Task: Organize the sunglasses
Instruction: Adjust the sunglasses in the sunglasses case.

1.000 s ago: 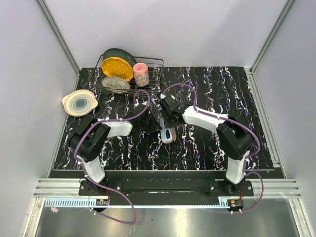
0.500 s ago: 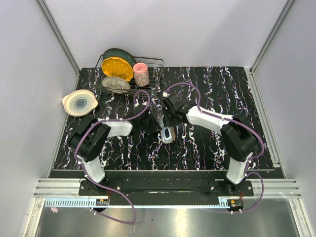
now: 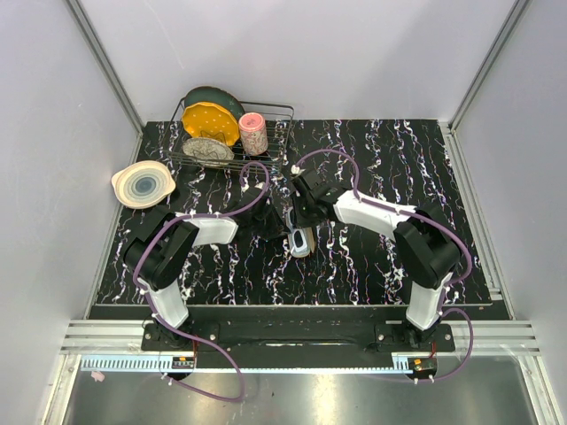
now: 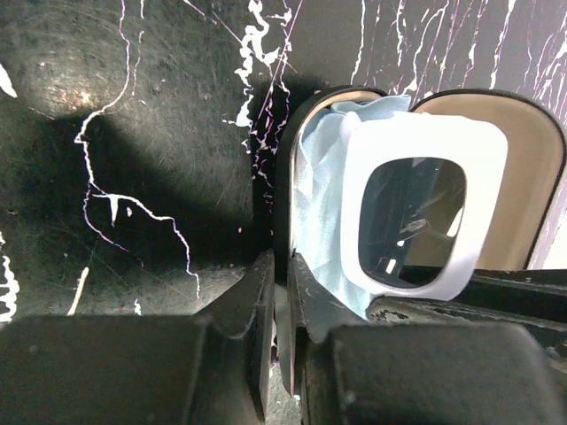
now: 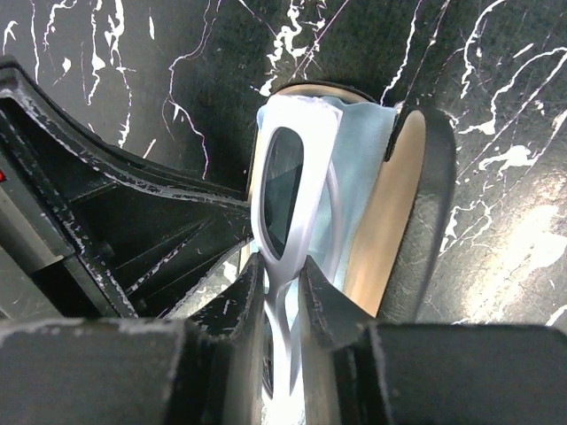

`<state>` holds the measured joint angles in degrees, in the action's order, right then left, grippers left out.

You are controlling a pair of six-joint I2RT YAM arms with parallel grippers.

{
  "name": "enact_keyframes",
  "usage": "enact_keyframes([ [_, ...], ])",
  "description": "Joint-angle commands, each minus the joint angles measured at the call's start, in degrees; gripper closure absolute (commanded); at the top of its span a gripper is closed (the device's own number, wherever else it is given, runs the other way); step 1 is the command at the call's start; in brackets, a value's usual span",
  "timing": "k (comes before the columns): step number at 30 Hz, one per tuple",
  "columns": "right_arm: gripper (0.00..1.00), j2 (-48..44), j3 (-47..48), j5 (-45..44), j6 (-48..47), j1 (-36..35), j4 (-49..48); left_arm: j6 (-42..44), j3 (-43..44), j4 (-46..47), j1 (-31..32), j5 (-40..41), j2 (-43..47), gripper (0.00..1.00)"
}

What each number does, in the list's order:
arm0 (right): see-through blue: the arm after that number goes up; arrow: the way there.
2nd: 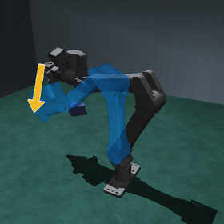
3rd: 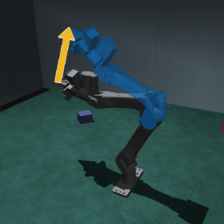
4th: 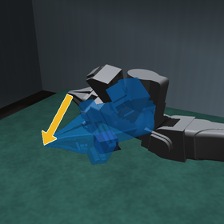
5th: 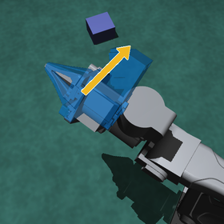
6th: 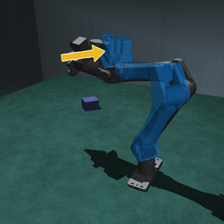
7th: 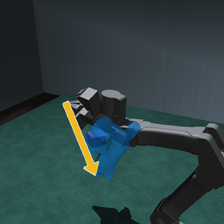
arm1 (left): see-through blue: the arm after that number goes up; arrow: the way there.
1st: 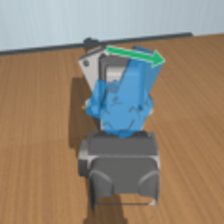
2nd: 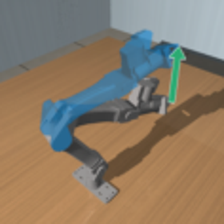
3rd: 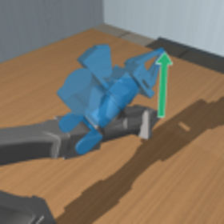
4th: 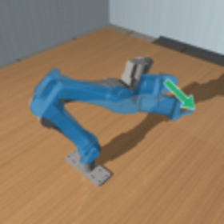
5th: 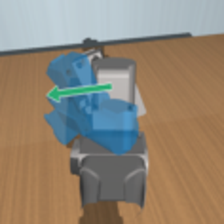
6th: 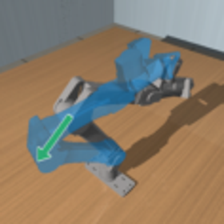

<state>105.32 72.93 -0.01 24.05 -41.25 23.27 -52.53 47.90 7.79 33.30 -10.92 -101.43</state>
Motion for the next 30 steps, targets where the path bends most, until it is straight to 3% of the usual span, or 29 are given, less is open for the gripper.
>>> enact_keyframes([
  [1, 0.89, 2.3, -0.5, -0.6, -0.8, 0.7, 0.7, 0.6, 1.0, -0.8, -0.3, -0.5, -1.0, 1.0],
  [14, 0.88, 3.7, -0.4, -3.5, -0.9, 0.7, 1.3, 0.8, 1.1, -0.9, -0.3, -0.5, -1.1, 1.0],
  [17, 0.8, 3.6, -0.5, -4.7, -0.2, 0.7, 2.1, 0.8, 1.2, -1.1, -0.3, -0.2, -1.1, 1.0],
  [22, 0.58, 1.6, -0.2, -4.7, -0.2, 0.7, 2.2, 0.6, 1.1, -1.3, -0.3, -0.2, -1.3, 1.0],
  [30, 0.5, -1.2, 0.6, -3.9, -0.3, 0.7, 3.1, 0.5, 1.1, -1.3, -0.3, -0.1, -1.4, 1.0],
])
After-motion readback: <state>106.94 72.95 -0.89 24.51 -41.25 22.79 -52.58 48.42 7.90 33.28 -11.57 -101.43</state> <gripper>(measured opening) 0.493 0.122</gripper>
